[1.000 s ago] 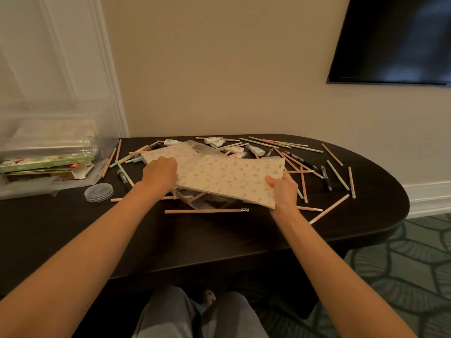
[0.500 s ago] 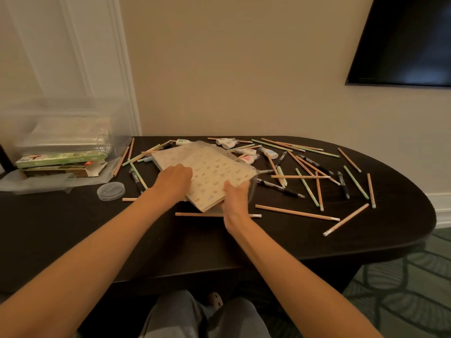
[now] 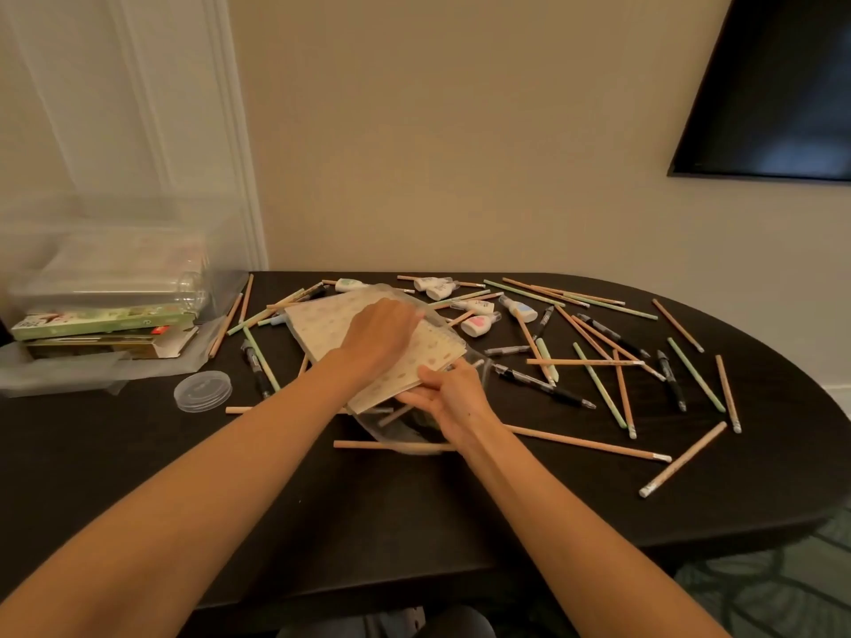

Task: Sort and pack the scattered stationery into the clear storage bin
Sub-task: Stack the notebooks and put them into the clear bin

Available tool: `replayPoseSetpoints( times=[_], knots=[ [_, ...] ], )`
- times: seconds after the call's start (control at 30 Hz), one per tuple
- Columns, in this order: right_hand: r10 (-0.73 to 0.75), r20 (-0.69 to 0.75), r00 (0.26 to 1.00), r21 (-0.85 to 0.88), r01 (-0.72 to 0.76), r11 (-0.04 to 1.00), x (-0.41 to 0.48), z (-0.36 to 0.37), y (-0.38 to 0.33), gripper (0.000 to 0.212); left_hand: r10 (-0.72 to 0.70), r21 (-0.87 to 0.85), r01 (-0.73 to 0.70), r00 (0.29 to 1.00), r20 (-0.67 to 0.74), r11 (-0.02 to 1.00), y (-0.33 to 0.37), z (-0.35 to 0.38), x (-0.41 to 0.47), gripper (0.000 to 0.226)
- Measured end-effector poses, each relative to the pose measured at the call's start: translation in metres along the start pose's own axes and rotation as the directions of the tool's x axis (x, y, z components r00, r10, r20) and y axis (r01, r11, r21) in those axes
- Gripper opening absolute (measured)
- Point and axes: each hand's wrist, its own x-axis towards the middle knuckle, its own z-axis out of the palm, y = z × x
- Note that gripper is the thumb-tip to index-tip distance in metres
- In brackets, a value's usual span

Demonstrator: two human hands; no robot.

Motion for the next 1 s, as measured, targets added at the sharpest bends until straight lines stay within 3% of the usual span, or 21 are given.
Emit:
replayPoseSetpoints(
  times=[0.17,0.33,0.53,0.7,0.9,1.0],
  knots=[
    [-0.076,0.015,0.997,0.027,0.076,0.997,0.019,0.014,0.004,0.047,0.14,0.156,-0.136,0.99,-0.016,0.978,0.002,-0.001,0.01,0.034],
    [-0.133,-0.13,0.983,-0.062,0.126,0.99,0.039,0.028,0.009,0.025,0.213,0.24,-0.205,0.977,-0.007,0.949,0.004,-0.003,0.011,0.033],
    [-0.127,-0.183,0.975,-0.033,0.123,0.992,0.046,0.035,0.008,0.031,0.242,0.237,-0.238,0.97,0.011,0.942,0.001,0.0,0.012,0.029],
    [-0.071,-0.149,0.986,0.131,0.091,0.987,0.044,0.038,0.01,0.035,0.276,0.296,-0.263,0.961,-0.002,0.918,0.002,-0.002,0.012,0.025],
    [-0.074,-0.151,0.986,-0.034,0.07,0.997,0.045,0.039,0.02,0.036,0.299,0.374,-0.307,0.951,0.081,0.875,-0.004,-0.001,0.01,0.026],
    [-0.108,-0.16,0.981,-0.232,0.069,0.97,0.042,0.039,0.018,0.029,0.319,0.357,-0.33,0.943,0.092,0.874,-0.007,0.001,0.01,0.033]
  ],
)
